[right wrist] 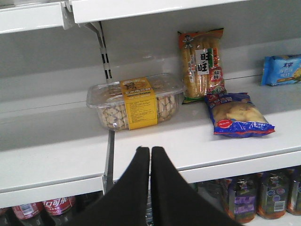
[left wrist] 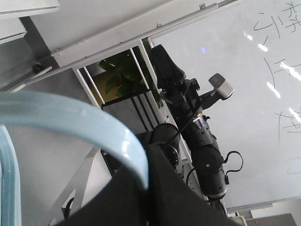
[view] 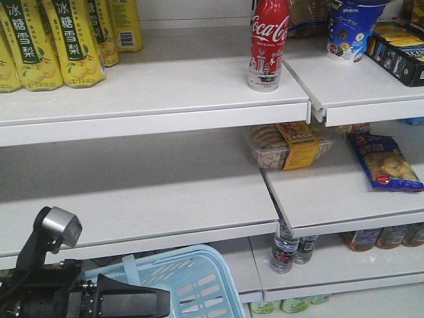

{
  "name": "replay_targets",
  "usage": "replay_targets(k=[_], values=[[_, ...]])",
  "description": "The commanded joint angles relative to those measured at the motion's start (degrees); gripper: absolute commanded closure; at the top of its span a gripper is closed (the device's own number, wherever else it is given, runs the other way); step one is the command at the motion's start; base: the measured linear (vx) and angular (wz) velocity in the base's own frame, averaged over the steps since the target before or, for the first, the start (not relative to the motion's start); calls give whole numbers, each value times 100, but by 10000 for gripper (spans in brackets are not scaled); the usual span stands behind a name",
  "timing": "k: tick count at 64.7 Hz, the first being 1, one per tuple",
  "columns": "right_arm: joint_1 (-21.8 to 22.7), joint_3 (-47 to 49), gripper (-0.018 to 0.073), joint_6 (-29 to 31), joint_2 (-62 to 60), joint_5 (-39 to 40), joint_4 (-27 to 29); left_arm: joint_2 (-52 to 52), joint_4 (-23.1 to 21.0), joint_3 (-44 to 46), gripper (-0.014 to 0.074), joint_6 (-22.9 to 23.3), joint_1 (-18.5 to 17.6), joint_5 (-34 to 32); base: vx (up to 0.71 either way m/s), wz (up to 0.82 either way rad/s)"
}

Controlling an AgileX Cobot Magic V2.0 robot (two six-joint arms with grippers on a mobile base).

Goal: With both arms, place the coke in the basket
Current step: 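Turn the base toward the shelf with the red Coca-Cola bottle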

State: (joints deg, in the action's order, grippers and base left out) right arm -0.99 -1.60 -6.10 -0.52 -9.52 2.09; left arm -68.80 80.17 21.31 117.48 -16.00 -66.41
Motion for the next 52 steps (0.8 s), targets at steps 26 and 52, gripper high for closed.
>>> replay_targets(k=[26, 52], values=[[33, -84, 564, 27, -106, 395, -19, 128, -407, 123, 603, -33, -35, -1255, 2, 8], [33, -84, 564, 27, -106, 400, -19, 128, -407, 123, 603, -33, -35, -1255, 2, 4]])
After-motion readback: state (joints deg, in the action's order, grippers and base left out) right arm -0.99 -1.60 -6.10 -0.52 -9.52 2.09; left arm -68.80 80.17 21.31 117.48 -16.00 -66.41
